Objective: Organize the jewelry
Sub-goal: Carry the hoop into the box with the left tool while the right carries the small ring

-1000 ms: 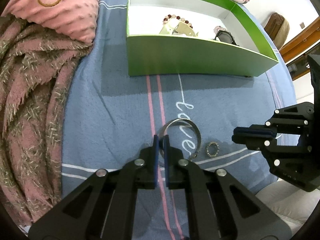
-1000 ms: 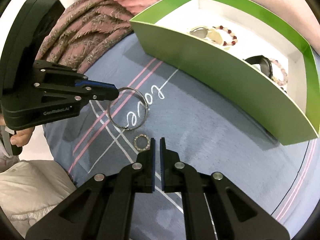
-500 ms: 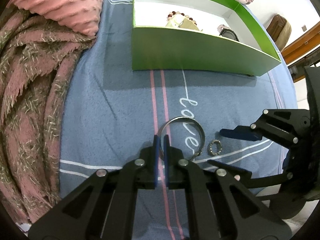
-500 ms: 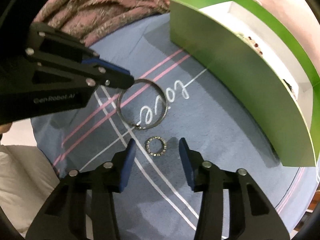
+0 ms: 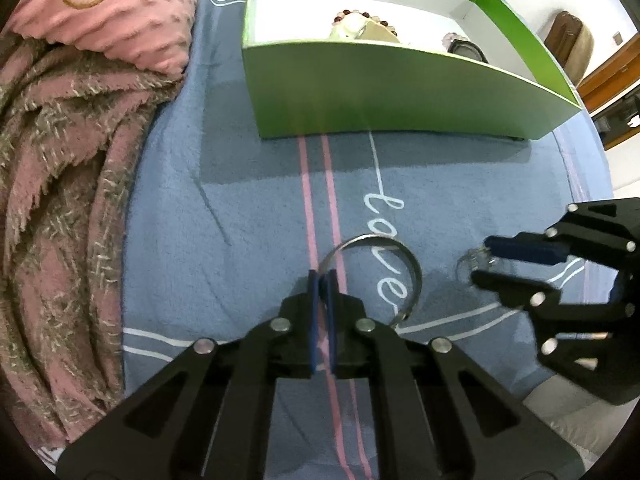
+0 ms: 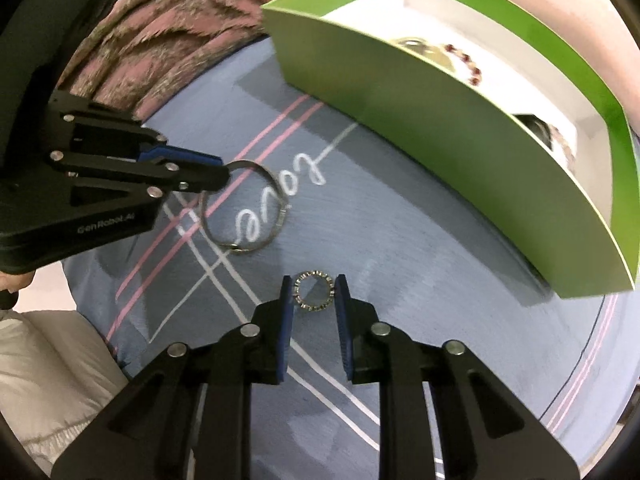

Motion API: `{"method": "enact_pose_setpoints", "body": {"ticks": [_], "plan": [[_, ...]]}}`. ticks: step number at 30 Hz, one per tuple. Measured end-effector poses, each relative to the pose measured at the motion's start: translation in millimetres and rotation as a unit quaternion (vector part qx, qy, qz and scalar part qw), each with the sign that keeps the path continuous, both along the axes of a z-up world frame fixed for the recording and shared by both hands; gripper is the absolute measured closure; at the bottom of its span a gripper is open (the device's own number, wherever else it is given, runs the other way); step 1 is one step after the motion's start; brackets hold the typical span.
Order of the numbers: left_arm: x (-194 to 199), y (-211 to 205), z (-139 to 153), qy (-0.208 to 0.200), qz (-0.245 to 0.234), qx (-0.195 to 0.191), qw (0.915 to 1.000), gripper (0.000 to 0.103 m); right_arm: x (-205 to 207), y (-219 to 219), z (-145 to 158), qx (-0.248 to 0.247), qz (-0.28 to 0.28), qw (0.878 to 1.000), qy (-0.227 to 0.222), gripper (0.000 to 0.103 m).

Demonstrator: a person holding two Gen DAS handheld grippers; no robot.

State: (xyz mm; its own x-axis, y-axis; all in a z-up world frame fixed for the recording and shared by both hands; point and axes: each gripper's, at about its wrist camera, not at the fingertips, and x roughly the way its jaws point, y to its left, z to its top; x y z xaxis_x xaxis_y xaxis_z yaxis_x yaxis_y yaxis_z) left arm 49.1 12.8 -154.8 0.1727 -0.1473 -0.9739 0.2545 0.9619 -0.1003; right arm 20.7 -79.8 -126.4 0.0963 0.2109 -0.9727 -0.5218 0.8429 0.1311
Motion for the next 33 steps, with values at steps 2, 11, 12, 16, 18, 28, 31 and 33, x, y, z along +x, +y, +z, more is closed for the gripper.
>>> {"method": "enact_pose_setpoints", "body": {"ticks": [2,11,12,16,18,28,31,33], "plan": [[1.3,-0.1,7.3,-0.01,0.003,0.004,0.9999,0.099,1.3,-11.6,4.4,0.0,-0.016,1.0,-0.005,0.083],[10.5,11.7,71.1,-0.084,0.015,-0.013,0.9963,0.099,12.6,-78.4,48.1,-0.006,-0.104,0.993,-0.053,0.083],[11.1,10.5,79.9,-0.098,0.018,-0.009,0.995,0.099,17.3,-83.7,53.9,-0.006,-0.113,0.992,-0.059,0.083],[14.7,-0.8,105.1,-0.138,0.017,-0.008,0.9902,0.099,29.1,-100.3,71.3,0.002,-0.135,0.987,-0.083,0.083],[19.8,-6.5,113.0,-0.148,0.013,-0.015,0.9887,0.099,30.3,-108.5,86.4,0.007,-0.142,0.985,-0.097,0.083],[68.2,-28.0,116.7,-0.151,-0.001,-0.043,0.9876,0.099,74.4,-116.4,119.3,0.027,-0.161,0.975,-0.153,0.083],[82.7,-30.7,115.3,-0.144,-0.003,-0.054,0.9881,0.099,92.7,-125.8,122.7,0.039,-0.174,0.972,-0.153,0.083],[93.1,-34.4,112.1,-0.142,-0.005,-0.059,0.9881,0.099,105.9,-129.2,122.9,0.047,-0.177,0.971,-0.151,0.083]]}}
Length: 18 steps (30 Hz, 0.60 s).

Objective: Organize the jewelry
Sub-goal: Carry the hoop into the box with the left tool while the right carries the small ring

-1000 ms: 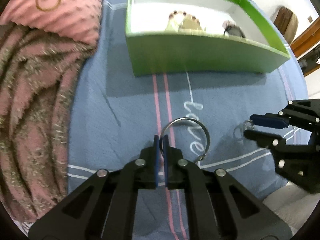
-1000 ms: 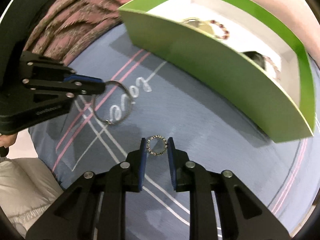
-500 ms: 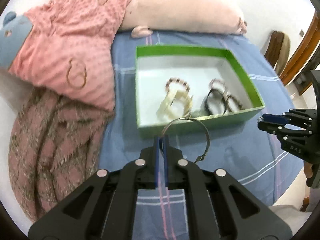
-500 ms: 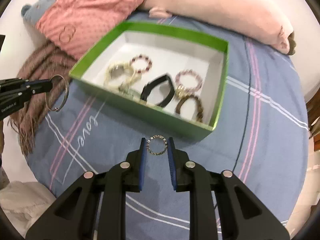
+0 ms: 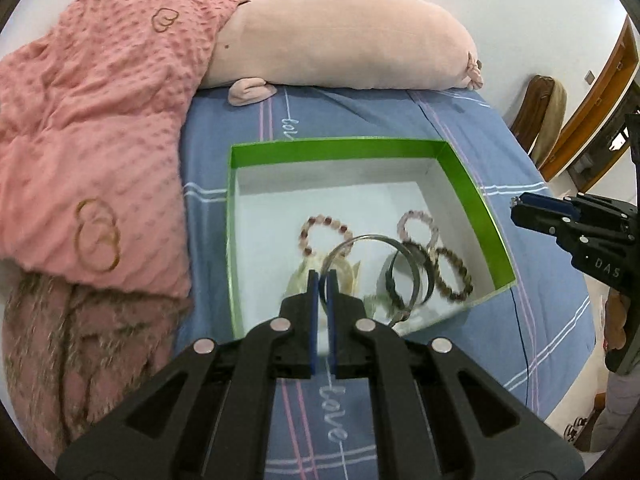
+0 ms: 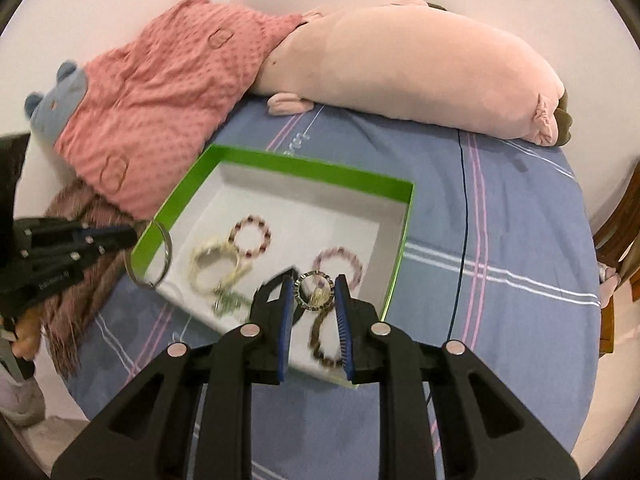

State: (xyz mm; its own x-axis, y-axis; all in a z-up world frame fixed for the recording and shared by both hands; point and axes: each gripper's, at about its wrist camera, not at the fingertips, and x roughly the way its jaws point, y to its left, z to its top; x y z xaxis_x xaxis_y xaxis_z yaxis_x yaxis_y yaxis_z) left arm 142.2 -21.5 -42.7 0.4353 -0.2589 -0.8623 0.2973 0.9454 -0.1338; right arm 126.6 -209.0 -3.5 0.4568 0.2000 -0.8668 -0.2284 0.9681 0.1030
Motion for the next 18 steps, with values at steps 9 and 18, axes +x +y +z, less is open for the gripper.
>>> {"method": "enact_pose_setpoints", "body": {"ticks": [9,18], "plan": [[47.0,-19.1,-36.2,0.042,-0.007,-0.005,0.9991,0.099,47.6,9.3,-40.5,0.031,0.007,0.998,0.05,0.083],[75.1,-28.1,-76.2,0.08,-0.001,0.0,0.9968,0.099,73.5,21.3,-87.0,0.017,0.008,0.995,0.097,0.083]]}}
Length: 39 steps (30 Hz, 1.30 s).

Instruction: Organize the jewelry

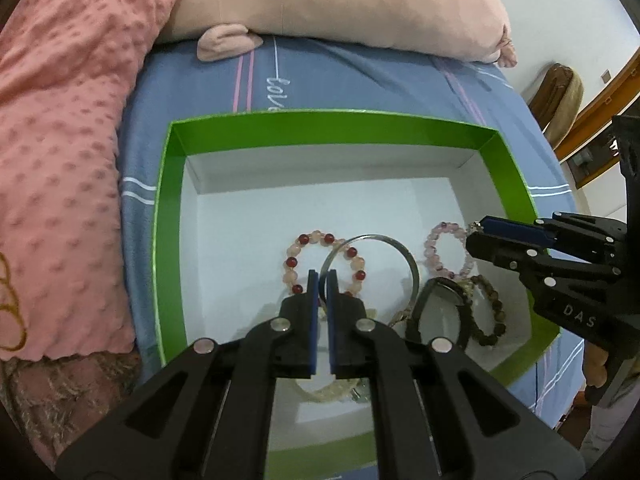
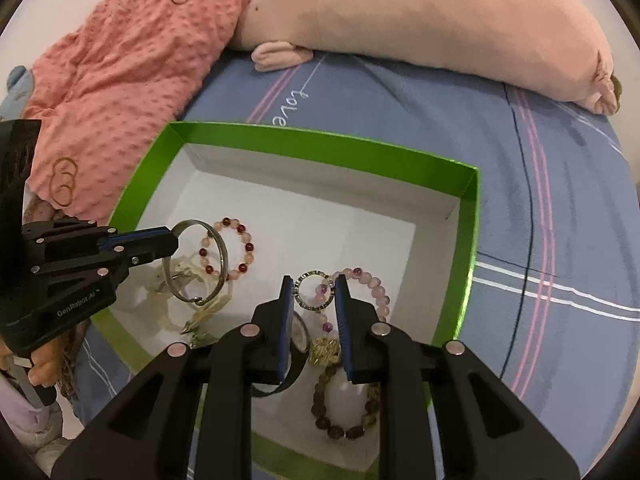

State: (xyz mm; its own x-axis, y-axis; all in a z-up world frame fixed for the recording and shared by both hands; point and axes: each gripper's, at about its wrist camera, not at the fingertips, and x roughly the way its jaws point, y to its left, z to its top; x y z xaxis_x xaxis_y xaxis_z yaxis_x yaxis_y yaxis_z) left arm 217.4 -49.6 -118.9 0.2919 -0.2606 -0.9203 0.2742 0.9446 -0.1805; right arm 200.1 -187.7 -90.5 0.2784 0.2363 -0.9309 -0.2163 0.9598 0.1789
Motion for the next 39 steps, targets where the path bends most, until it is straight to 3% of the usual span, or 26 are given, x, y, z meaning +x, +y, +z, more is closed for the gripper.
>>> {"method": "enact_pose_setpoints", "body": {"ticks": [6,10,12,14,15,18,20,25,32,39], "plan": [[8.2,-1.3,-9.6,0.007,0.0,0.004,1.0,0.098,5.5,3.2,-14.1,-0.004,0.004,1.0,0.013,0.083],[4.6,-4.7,-2.5,-0.011,-0.004,0.019,0.9998,0.097,6.2,3.5,-14.7,-0.01,0.006,1.0,0.012,0.082],[2.9,-4.7,4.0,-0.02,-0.004,0.019,0.9996,0.093,3.6,3.8,-9.0,-0.014,0.006,1.0,0.004,0.075],[-0.7,-4.1,12.4,-0.031,0.001,0.028,0.9991,0.085,0.0,2.6,-0.4,-0.017,0.003,1.0,-0.008,0.059],[-2.6,-3.5,16.7,-0.036,0.004,0.033,0.9988,0.083,-2.4,1.8,3.7,-0.019,0.0,1.0,-0.012,0.057],[-17.5,-2.6,37.7,-0.062,0.013,0.044,0.997,0.067,-16.9,-0.8,24.8,-0.015,-0.01,0.999,-0.032,0.052],[-28.2,-2.0,50.7,-0.079,0.021,0.054,0.9952,0.045,-28.3,-2.9,38.4,-0.015,-0.025,0.998,-0.048,0.032],[-58.3,-0.9,79.9,-0.111,0.026,0.06,0.9917,0.029,-58.6,-6.9,62.9,-0.022,-0.063,0.995,-0.078,0.017],[-81.3,-1.9,96.1,-0.127,0.025,0.061,0.9897,0.014,-84.6,-5.1,77.4,-0.036,-0.085,0.992,-0.09,0.009],[-91.5,-4.1,100.7,-0.129,0.024,0.06,0.9896,0.009,-95.4,-0.7,86.3,-0.04,-0.087,0.99,-0.1,0.009]]}}
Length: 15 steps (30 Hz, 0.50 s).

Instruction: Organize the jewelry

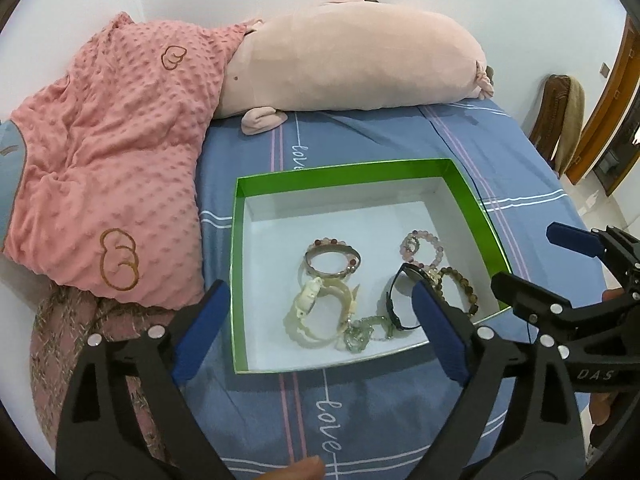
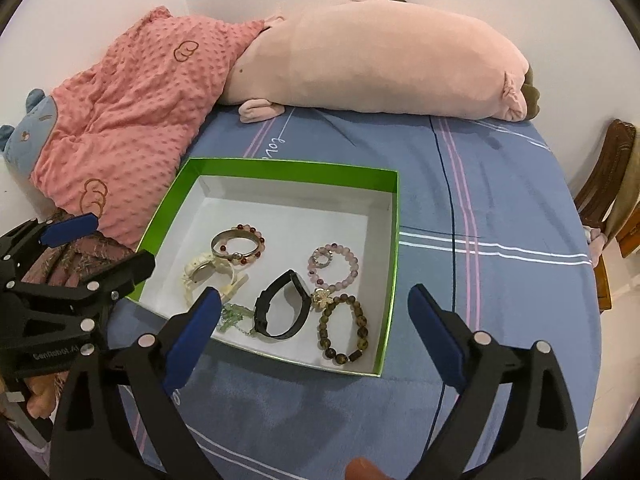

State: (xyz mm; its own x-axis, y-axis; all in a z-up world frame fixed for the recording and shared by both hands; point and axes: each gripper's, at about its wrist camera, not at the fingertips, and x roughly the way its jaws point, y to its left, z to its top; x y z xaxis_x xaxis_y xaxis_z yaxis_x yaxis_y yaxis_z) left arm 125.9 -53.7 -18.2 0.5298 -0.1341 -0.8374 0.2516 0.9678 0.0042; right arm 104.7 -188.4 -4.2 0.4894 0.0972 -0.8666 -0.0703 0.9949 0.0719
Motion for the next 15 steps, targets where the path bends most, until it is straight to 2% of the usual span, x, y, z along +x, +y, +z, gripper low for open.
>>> {"method": "enact_pose_setpoints", "body": {"ticks": [15], "plan": [[-4.0,0.5,2.4,0.004,0.004,-0.001,1.0,0.006,-5.6,-1.4,4.3,-0.001,0.001,1.0,-0.003,0.008]]}}
